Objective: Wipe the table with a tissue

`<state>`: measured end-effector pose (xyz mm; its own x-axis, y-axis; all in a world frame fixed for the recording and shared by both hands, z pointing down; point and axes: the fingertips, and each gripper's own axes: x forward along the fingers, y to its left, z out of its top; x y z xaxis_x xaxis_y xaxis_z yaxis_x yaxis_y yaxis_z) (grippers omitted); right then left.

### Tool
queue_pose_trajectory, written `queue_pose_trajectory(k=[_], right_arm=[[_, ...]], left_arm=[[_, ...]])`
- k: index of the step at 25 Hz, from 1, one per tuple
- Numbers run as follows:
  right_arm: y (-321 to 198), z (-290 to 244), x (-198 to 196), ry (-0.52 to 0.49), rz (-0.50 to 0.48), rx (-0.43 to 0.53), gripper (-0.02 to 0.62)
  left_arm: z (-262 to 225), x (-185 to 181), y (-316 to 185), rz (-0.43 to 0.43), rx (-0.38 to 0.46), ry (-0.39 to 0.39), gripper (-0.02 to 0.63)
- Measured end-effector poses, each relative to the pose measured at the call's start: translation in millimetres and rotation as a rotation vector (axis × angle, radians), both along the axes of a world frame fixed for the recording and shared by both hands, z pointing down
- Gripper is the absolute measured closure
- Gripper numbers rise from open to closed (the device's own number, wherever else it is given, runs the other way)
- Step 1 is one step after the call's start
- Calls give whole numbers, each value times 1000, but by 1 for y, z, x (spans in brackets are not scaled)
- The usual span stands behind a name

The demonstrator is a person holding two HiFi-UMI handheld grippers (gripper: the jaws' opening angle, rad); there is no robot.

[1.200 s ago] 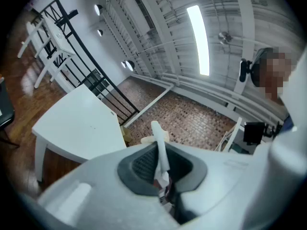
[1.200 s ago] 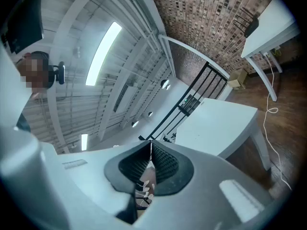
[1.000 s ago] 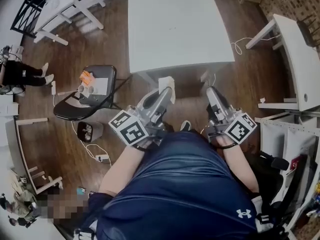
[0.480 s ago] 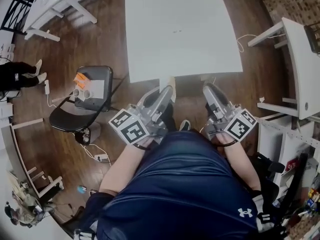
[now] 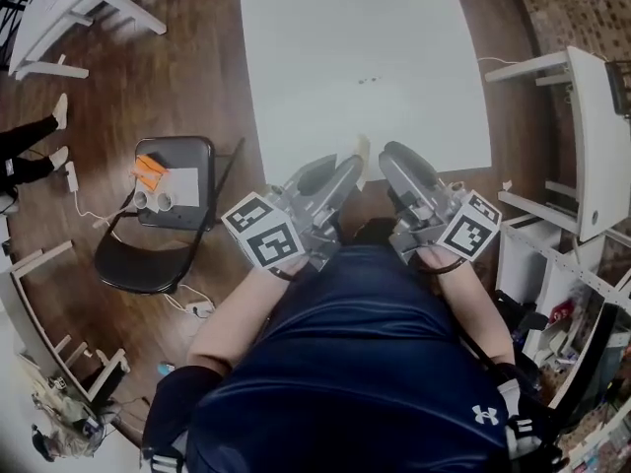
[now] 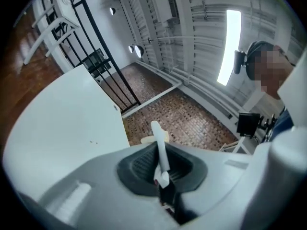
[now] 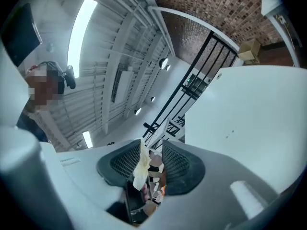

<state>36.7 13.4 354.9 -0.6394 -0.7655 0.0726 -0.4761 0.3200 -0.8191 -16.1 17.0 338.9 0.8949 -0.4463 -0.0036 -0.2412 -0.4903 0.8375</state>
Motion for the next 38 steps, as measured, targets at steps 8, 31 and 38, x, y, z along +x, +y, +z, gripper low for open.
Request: queue_pose_trajectory(k=[8,31,38], right_arm=[[-44,1,-21,-184,-96,-30,390],[-135,144,95,225,-32,-217,562],[-160,202,115,719,-160,-217,563]], left_arm=[[-1,8,-42,35,-50,176,589],[95,0,-70,-210,-302,36,483],[98,-18,-62,-253,-280,-25,504]])
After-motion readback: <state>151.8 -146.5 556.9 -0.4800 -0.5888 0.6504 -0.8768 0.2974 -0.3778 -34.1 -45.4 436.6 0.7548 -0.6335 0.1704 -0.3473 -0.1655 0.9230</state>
